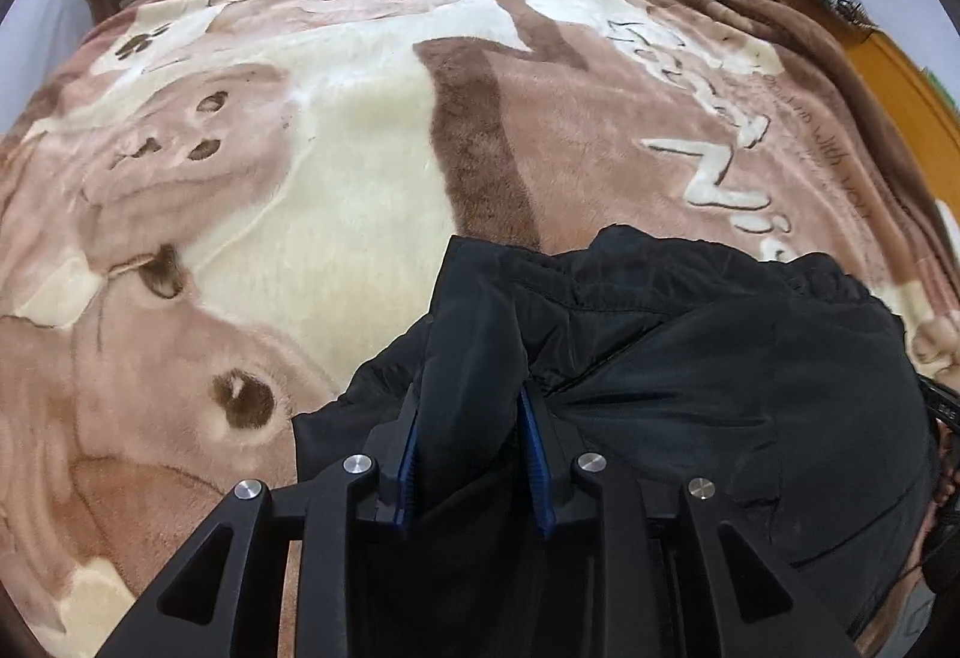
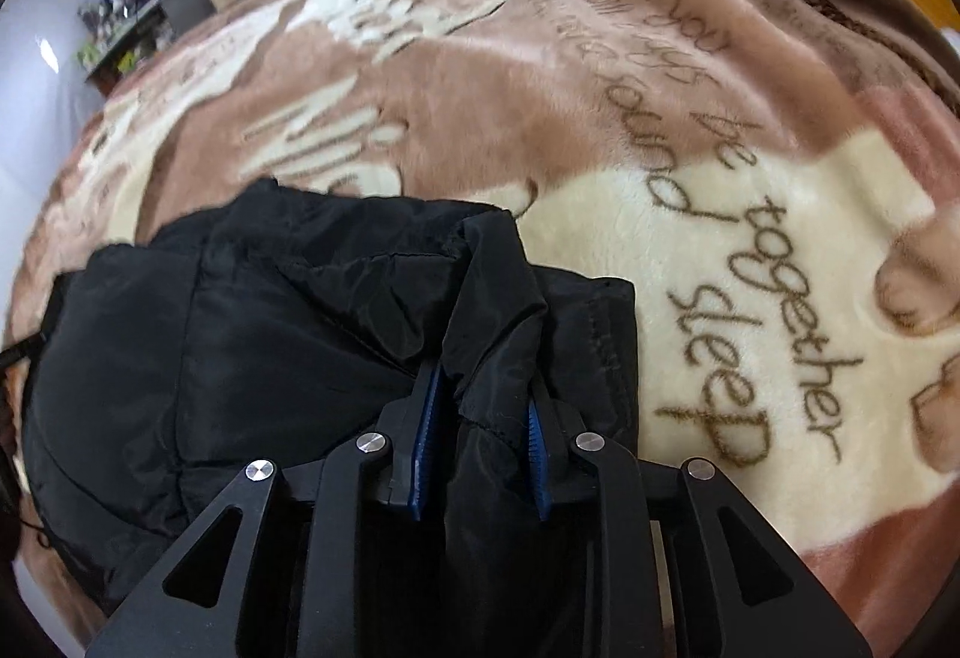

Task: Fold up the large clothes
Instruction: 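Lay the folded hem down with both grippers and open them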

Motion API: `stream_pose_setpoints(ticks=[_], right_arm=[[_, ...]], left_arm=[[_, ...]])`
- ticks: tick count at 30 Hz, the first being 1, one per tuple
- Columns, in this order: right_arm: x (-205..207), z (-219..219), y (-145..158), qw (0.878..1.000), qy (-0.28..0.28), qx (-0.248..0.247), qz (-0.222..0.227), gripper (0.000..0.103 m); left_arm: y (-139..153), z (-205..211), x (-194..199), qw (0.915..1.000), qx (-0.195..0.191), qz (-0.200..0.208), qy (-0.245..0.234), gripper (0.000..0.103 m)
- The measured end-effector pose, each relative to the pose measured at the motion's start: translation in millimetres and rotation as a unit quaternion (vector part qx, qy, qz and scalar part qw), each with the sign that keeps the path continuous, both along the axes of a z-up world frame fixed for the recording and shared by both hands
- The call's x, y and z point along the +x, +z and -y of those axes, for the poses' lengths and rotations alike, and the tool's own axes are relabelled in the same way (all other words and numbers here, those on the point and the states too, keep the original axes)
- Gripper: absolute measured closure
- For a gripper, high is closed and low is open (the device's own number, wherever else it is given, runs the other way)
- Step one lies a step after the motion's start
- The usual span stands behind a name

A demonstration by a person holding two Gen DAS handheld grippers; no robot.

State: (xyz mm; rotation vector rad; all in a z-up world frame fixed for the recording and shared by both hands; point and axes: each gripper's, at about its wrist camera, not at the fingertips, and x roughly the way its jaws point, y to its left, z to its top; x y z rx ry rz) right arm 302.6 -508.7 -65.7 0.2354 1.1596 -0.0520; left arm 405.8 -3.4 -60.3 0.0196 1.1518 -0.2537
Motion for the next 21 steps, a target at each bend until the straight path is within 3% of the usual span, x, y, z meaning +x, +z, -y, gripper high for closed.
stream_pose_setpoints(ticks=[2,5,8,12,15,17,21], right_arm=[[1,-4,6,1.000,0.006,-0.013,-0.007,0.073],[-7,3,26,0.999,-0.026,-0.009,0.021,0.064],[-28,20,60,0.993,-0.068,0.028,0.089,0.053],[-60,20,99,0.986,-0.081,0.027,0.146,0.052],[-85,-5,117,0.983,-0.045,0.011,0.177,0.052],[-93,-38,119,0.983,-0.003,-0.014,0.183,0.052],[-94,-99,106,0.982,0.067,-0.034,0.175,0.052]], left_arm=[[4,0,0,0.9999,0.009,0.006,0.010,0.063],[25,-11,-8,0.9995,-0.002,0.016,0.028,0.056],[55,-29,-25,0.9978,-0.004,0.049,0.046,0.042],[89,-48,-55,0.9940,0.005,0.092,0.059,0.041],[104,-40,-88,0.9913,-0.005,0.121,0.051,0.041],[100,-17,-104,0.9934,-0.023,0.111,0.013,0.041],[78,42,-122,0.9941,-0.017,0.101,-0.037,0.041]])
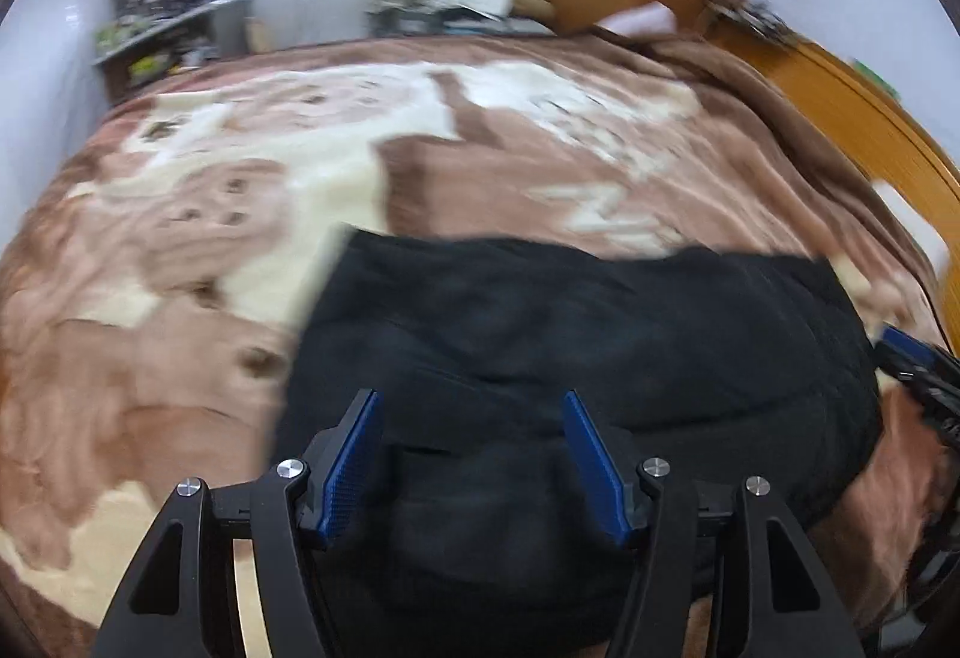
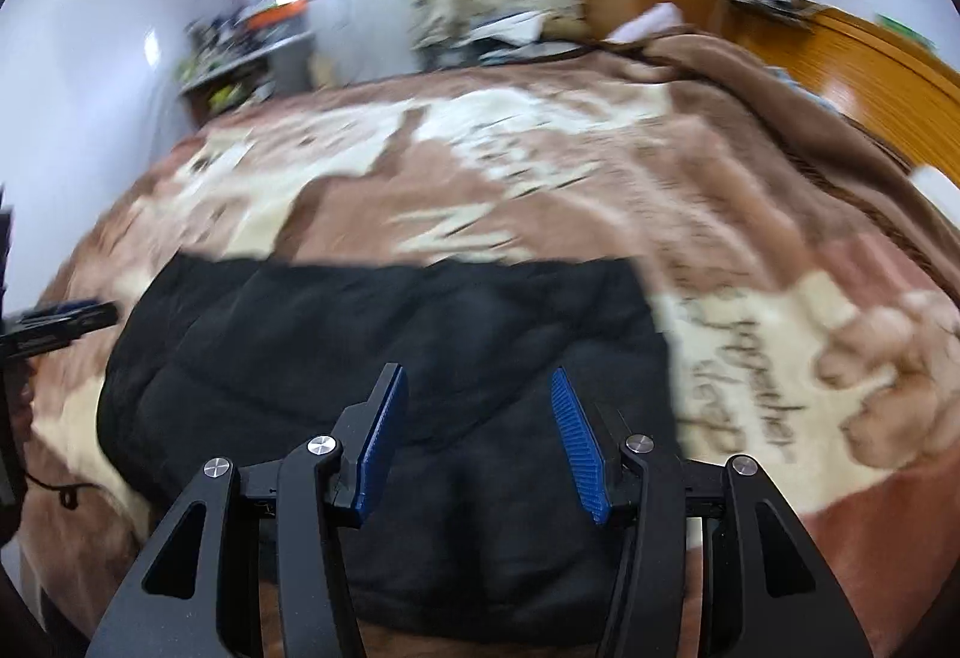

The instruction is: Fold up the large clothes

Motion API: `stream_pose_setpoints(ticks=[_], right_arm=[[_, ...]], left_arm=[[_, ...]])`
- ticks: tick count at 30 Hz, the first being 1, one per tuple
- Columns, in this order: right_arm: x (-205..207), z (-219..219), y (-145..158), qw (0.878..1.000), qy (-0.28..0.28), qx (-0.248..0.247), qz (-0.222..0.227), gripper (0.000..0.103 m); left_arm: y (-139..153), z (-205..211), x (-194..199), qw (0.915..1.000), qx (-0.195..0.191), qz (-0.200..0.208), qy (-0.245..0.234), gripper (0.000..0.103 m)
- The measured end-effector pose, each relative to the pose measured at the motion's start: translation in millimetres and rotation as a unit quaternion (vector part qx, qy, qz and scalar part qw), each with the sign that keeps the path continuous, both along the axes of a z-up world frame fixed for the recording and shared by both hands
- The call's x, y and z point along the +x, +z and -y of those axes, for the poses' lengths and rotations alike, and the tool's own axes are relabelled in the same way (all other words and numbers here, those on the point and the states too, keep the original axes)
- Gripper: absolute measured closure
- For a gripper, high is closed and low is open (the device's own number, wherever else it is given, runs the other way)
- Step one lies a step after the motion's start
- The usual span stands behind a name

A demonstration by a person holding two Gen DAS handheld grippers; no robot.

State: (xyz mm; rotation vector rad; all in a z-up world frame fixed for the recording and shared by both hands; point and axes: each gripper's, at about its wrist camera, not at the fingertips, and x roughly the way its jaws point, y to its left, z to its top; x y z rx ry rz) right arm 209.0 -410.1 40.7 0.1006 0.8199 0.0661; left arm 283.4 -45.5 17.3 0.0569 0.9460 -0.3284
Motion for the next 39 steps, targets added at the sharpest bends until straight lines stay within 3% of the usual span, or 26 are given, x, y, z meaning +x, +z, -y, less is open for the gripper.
stream_pose_setpoints(ticks=[3,5,7,10,14,16,21,25,28,29,31,35,39], right_arm=[[9,-30,-21,1.000,0.014,0.010,-0.014,0.052],[25,-36,-49,0.997,0.016,0.042,-0.061,0.052],[37,-38,-83,0.994,0.012,0.038,-0.097,0.052],[35,-45,-100,0.996,0.014,0.016,-0.087,0.052],[38,-49,-122,0.994,0.005,0.009,-0.105,0.052],[43,-47,-127,0.993,0.000,0.027,-0.115,0.052],[43,-51,-127,0.993,0.003,0.012,-0.115,0.052],[33,-44,-96,0.994,0.015,0.028,-0.102,0.052],[12,-26,-64,0.998,-0.003,0.027,-0.054,0.052],[1,-18,-50,0.999,-0.010,0.019,-0.029,0.052],[-8,-8,-41,1.000,-0.018,-0.002,-0.018,0.052],[-15,16,-59,0.996,-0.048,-0.056,-0.050,0.052],[-16,26,-85,0.994,-0.048,-0.052,-0.077,0.052]], left_arm=[[-35,27,7,0.9991,0.025,-0.033,0.007,0.041],[-63,31,18,0.9971,0.038,-0.062,0.023,0.039],[-77,36,19,0.9967,0.059,-0.052,0.018,0.037],[-90,51,13,0.9939,0.106,-0.027,0.012,0.037],[-103,41,26,0.9957,0.058,-0.064,0.034,0.037],[-107,44,26,0.9957,0.068,-0.057,0.029,0.037],[-100,39,25,0.9959,0.056,-0.058,0.040,0.037],[-70,17,17,0.9974,0.021,-0.060,0.034,0.038],[-46,-5,4,0.9971,0.051,-0.013,0.055,0.037],[-42,-11,-2,0.9968,0.054,-0.003,0.060,0.037],[-42,-22,-11,0.9952,0.062,-0.002,0.076,0.035],[-65,-32,-16,0.9902,0.107,-0.020,0.087,0.035],[-85,-25,-19,0.9880,0.125,-0.017,0.089,0.032]])
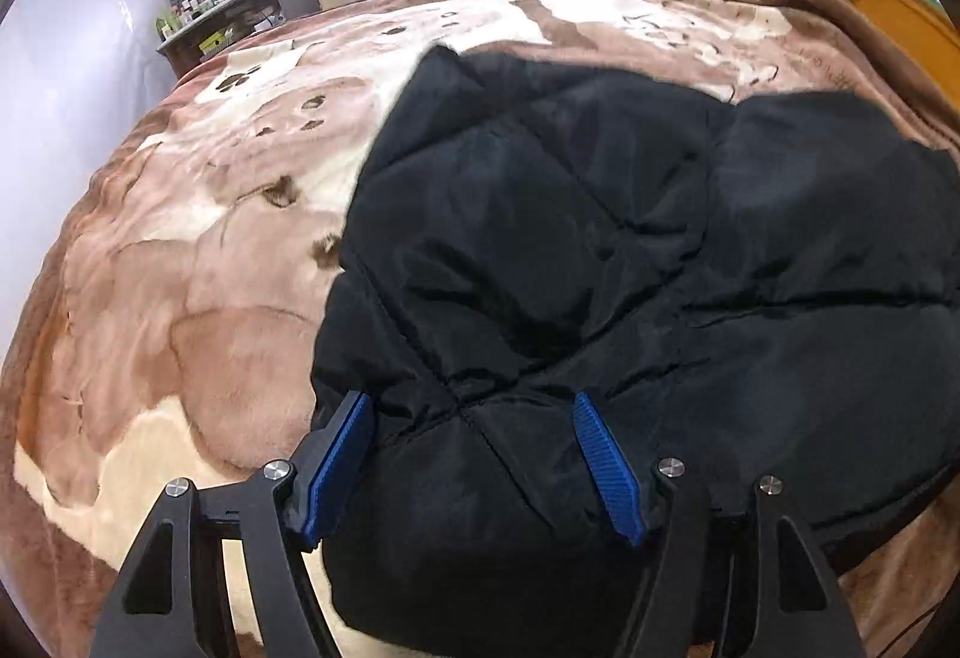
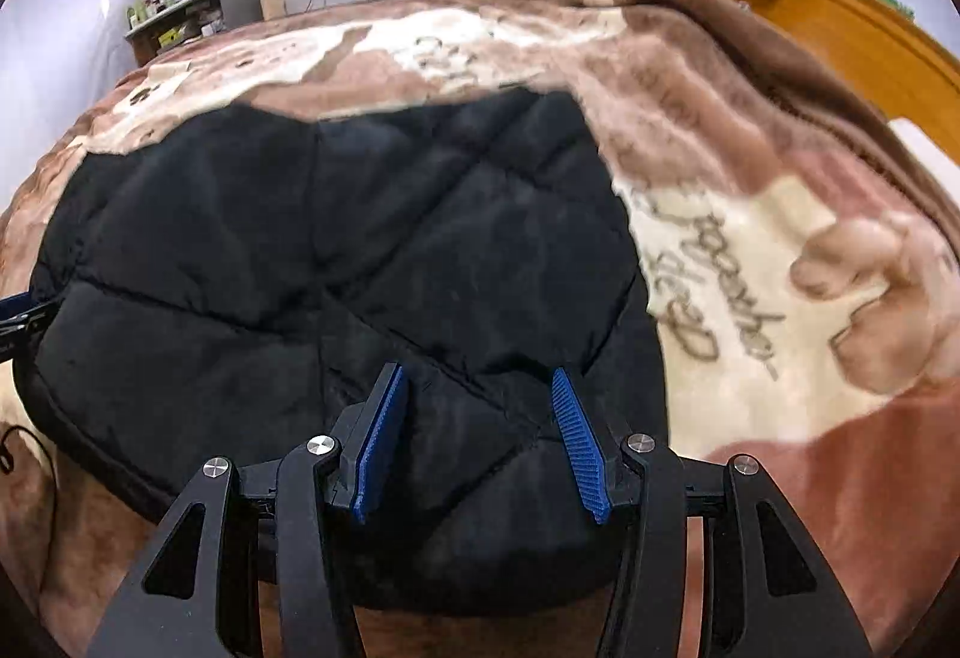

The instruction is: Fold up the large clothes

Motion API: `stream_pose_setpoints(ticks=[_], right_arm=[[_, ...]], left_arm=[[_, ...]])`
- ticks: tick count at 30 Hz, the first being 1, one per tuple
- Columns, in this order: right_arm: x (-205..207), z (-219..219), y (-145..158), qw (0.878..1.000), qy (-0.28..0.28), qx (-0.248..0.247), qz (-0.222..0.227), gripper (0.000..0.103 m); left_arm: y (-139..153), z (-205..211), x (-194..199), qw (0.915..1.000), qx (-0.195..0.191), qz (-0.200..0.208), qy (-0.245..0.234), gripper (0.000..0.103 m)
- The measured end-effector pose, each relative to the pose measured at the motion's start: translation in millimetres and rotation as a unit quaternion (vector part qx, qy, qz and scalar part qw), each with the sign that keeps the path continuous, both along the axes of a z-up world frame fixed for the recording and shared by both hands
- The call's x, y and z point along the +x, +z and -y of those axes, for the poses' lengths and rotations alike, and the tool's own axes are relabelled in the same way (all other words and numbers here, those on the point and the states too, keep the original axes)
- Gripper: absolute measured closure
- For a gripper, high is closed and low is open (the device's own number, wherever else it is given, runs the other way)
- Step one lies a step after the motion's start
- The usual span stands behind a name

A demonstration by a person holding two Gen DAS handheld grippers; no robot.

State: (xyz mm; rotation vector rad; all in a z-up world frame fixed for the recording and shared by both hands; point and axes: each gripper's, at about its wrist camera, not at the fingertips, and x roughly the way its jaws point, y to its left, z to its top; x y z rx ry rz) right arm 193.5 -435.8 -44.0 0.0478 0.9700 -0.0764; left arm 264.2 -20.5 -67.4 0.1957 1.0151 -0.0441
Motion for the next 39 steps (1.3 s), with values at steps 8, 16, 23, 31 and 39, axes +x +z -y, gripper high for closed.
stream_pose_setpoints(ticks=[8,16,23,31,39], right_arm=[[18,-6,-43,0.999,-0.008,-0.016,-0.036,0.049],[26,-1,-38,0.999,-0.007,-0.002,-0.054,0.049],[9,-1,9,1.000,0.020,0.000,-0.017,0.038],[-6,32,22,1.000,-0.013,0.009,-0.013,0.026],[-5,55,14,0.995,-0.034,0.086,-0.038,0.026]], left_arm=[[-32,2,9,0.9999,0.002,-0.012,0.006,0.030],[-23,-1,12,0.9996,-0.009,-0.024,0.015,0.030],[5,-12,-3,0.9999,0.000,0.004,-0.012,0.022],[11,-20,-4,0.9997,0.017,0.007,-0.017,0.015],[7,-37,5,0.9962,-0.054,-0.032,-0.061,0.011]])
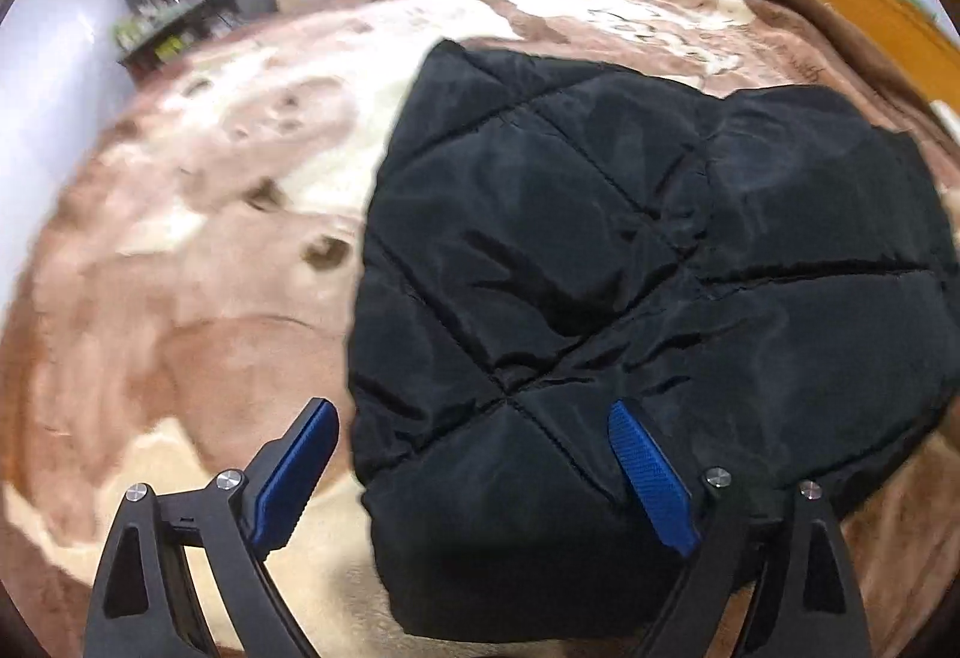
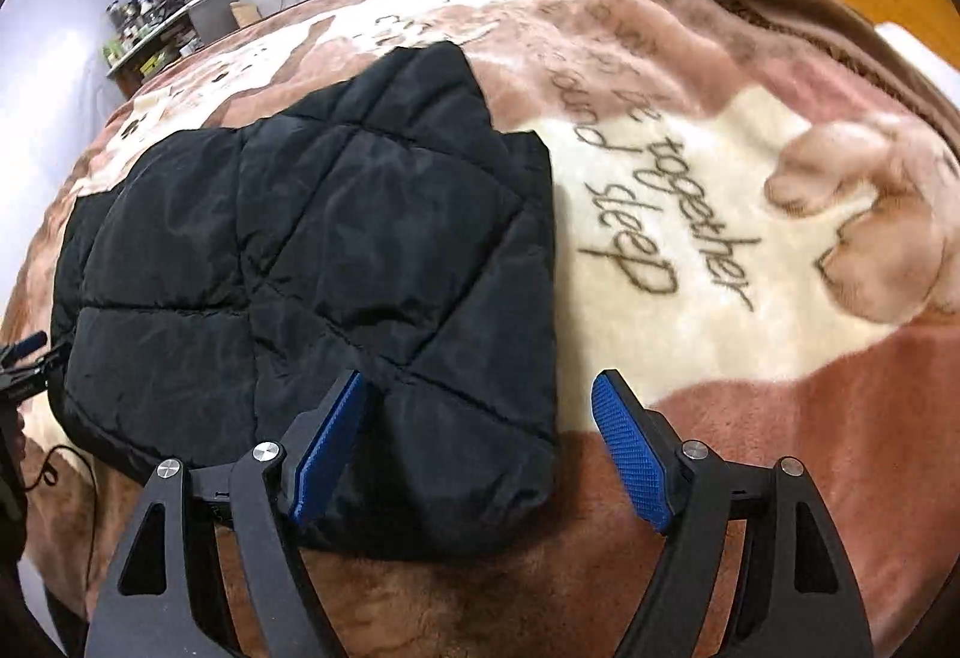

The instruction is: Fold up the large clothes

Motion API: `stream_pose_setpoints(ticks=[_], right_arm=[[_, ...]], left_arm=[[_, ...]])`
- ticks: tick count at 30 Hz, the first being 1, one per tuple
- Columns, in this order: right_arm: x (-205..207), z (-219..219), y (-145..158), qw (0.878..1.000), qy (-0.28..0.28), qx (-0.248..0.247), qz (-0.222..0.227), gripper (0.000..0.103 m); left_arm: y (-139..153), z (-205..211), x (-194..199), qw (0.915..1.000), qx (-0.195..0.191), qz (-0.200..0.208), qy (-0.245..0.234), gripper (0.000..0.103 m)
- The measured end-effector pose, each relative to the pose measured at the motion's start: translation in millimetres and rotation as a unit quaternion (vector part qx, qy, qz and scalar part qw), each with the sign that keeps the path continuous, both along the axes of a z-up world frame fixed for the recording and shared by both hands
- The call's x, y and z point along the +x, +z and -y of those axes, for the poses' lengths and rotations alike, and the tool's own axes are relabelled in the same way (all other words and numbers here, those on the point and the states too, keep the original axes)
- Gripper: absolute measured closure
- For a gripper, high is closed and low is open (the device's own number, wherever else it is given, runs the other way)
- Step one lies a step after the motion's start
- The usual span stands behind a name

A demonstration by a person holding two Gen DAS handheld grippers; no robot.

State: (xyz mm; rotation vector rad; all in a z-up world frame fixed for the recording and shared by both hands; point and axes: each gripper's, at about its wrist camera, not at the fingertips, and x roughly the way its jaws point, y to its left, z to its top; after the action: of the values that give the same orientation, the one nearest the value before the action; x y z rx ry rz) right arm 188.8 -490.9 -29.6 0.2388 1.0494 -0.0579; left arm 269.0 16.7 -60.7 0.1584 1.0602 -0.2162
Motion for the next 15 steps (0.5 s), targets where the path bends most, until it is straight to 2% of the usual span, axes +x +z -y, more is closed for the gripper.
stream_pose_setpoints(ticks=[4,7,9,15], right_arm=[[-6,15,-7,0.998,-0.010,0.060,-0.004,0.026],[-8,23,-10,0.996,-0.007,0.092,-0.008,0.026],[-8,28,-12,0.994,-0.007,0.108,-0.011,0.026],[0,34,-20,0.990,-0.001,0.140,-0.020,0.026]], left_arm=[[-6,-26,11,0.9961,-0.075,-0.044,0.012,0.008],[-12,-43,18,0.9877,-0.132,-0.083,0.014,0.007],[-15,-49,21,0.9846,-0.145,-0.096,0.019,0.007],[-23,-54,30,0.9819,-0.150,-0.115,0.016,0.002]])
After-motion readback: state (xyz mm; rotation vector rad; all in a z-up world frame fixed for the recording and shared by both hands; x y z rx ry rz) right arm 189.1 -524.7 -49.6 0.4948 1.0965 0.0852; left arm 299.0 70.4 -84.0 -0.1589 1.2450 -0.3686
